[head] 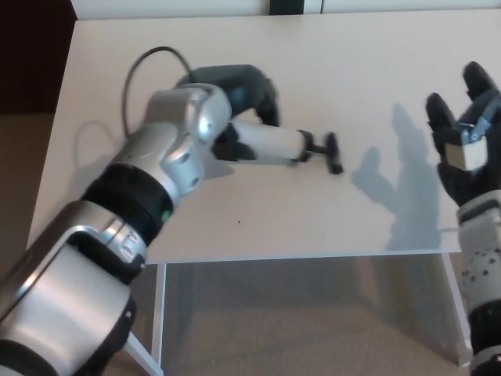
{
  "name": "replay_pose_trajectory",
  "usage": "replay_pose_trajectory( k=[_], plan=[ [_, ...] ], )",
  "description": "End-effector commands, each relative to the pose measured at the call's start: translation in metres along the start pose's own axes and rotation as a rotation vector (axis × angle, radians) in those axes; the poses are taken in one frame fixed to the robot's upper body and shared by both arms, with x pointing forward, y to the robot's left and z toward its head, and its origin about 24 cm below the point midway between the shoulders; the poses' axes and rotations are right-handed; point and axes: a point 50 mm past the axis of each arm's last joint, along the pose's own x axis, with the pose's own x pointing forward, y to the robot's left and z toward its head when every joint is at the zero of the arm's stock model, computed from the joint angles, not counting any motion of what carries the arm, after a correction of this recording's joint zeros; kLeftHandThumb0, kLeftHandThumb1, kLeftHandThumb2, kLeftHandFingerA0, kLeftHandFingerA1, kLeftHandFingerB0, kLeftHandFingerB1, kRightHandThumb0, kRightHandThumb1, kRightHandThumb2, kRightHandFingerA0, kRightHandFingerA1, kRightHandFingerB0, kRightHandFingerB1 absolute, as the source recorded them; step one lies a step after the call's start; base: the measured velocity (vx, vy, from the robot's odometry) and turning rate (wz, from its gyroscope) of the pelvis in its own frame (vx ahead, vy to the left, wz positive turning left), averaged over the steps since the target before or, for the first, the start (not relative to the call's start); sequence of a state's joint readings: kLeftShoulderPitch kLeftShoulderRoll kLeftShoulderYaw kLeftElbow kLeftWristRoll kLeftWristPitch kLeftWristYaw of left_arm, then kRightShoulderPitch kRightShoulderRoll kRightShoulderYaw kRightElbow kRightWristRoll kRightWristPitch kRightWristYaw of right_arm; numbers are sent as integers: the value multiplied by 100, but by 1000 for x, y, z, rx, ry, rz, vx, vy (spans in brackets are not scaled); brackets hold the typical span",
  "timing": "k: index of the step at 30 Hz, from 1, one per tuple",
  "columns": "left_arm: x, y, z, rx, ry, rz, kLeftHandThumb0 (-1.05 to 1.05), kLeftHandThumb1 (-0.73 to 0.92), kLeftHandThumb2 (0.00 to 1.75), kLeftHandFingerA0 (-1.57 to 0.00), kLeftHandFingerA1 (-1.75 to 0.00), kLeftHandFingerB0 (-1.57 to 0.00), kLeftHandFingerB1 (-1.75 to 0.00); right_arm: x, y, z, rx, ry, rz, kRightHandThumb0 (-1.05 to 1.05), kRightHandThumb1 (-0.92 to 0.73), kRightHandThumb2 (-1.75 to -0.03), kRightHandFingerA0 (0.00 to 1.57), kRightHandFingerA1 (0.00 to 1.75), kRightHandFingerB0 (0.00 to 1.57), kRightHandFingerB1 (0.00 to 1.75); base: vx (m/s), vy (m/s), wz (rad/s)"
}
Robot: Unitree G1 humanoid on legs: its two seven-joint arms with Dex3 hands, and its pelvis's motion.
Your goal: The robot walks towards a desk on which an air pump is kept in the middle. It lifts it up and holds it with its left hand and uses its right hand to compress it by pushing its handle inwards.
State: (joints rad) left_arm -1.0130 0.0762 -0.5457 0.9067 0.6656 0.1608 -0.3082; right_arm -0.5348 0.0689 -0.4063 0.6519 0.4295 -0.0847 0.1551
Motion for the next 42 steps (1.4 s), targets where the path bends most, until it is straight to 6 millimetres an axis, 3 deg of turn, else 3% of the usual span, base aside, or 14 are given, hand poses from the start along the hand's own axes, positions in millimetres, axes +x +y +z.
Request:
replay_pose_trajectory(
  k=[1, 10, 11, 13, 14, 15, 17, 18, 23, 26, 27, 36, 37, 42],
  plan=[
    [3, 1, -1, 52, -8, 53, -12, 62, 58, -81, -92, -72, -46, -10, -13, 6, -35, -41, 17, -90, -81, -114, 0, 28, 14, 26, 0, 0, 0],
    [6, -5, 15, 61, -49, 55, -14, 60, 59, -84, -105, -74, -52, -21, -11, 6, -56, -73, 48, -87, -78, -113, 6, 30, 11, 27, 0, 0, 0],
    [6, -6, 18, 43, -61, 69, -18, 64, 59, -85, -114, -69, -96, -22, -10, 7, -57, -79, 57, -88, -79, -113, 9, 30, 10, 26, 0, 0, 0],
    [7, -8, 21, 21, -74, 88, -18, 64, 59, -85, -114, -69, -96, -24, -8, 8, -58, -84, 66, -88, -79, -113, 9, 30, 10, 26, 0, 0, 0],
    [6, -10, 23, -23, -100, 103, -25, 59, 59, -84, -97, -68, -43, -25, -6, 9, -54, -90, 71, -82, -92, -72, 10, 26, 10, 24, 0, 0, 0],
    [6, -11, 28, -43, -125, 62, -78, 57, 57, 0, 0, 0, -12, -27, -3, 11, -53, -104, 78, -88, -78, -81, 11, 31, 10, 27, 0, 0, 0],
    [6, -12, 32, -61, -152, 8, -78, 57, 57, 0, 0, 0, -12, -29, 1, 13, -53, -121, 86, -88, -78, -81, 11, 31, 10, 27, 0, 0, 0],
    [6, -11, 34, -54, -159, -7, -85, 56, 59, 0, 0, 0, -5, -29, 2, 14, -60, -131, 90, -81, -73, -110, 4, 40, 5, 36, 0, 0, 0],
    [5, -7, 43, 11, -193, 5, -86, 61, 61, 0, 0, 0, 0, -32, 7, 20, -81, -164, 110, -92, -79, -111, 3, 39, 8, 36, 0, 0, 0],
    [3, -2, 47, 40, -210, 13, -92, 64, 61, 0, 0, 0, 0, -39, 12, 28, -136, -188, 151, -76, -73, -111, 2, 38, 7, 35, 0, 0, 0],
    [0, 5, 47, 29, -228, 18, -97, 59, 60, 0, 0, 0, 0, -41, 13, 34, -173, -210, 169, -86, -80, -85, 10, 29, 9, 26, 0, 0, 0],
    [-63, 99, 41, -15, -428, 249, -99, 57, 62, 0, 0, 0, 0, -70, 14, 91, -301, -403, 234, -83, -92, -72, 13, 28, 12, 25, 0, 0, 0],
    [-81, 114, 38, -23, -472, 305, -91, 58, 59, 0, 0, 0, 0, -76, 13, 99, -315, -430, 256, -90, -79, -90, 11, 30, 8, 23, 0, 0, 0],
    [-120, 133, 32, -33, -562, 406, -93, 58, 58, 0, 0, 0, -4, -92, 13, 112, -341, -466, 299, -90, -81, -114, 10, 32, 10, 24, 0, 0, 0]
  ],
)
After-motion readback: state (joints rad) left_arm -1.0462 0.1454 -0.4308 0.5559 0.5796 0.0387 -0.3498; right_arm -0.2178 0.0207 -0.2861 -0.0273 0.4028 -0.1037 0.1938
